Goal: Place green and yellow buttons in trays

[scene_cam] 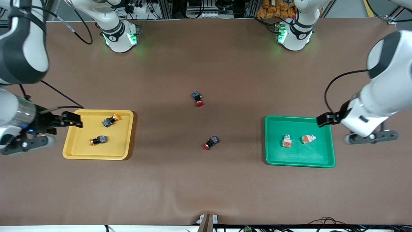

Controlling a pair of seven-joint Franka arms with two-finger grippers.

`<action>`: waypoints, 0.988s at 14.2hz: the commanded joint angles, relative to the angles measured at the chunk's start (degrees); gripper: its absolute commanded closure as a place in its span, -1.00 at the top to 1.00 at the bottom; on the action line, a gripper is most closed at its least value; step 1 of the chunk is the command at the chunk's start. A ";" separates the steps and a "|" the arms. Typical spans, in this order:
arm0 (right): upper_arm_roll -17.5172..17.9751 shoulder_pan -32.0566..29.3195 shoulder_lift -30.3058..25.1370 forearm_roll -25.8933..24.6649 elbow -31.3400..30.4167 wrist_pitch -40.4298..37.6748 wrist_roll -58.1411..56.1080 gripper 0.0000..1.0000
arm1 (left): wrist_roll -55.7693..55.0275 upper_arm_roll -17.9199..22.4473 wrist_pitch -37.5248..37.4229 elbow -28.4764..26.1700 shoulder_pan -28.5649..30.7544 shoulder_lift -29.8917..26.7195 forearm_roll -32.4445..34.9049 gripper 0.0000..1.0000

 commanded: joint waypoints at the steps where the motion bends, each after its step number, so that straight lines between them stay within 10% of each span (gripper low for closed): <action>1: 0.93 -2.09 -5.44 -0.50 -0.15 -5.93 -0.14 1.00 | 6.51 0.20 -1.47 -0.71 0.52 -6.81 -2.05 1.00; 3: 3.99 -5.68 -9.12 -0.32 -0.33 -10.24 -0.14 1.00 | 10.83 8.68 -2.17 -1.41 -4.28 -10.15 -7.11 1.00; 7: 5.16 -5.26 -16.86 -0.77 -5.84 -10.35 9.13 1.00 | 19.53 42.27 -2.88 -8.78 -27.75 -20.26 -19.19 1.00; 14: 4.54 -4.20 -29.18 -0.68 -25.98 -2.10 12.60 1.00 | 20.70 38.54 -5.25 -20.72 -23.83 -30.89 -20.34 1.00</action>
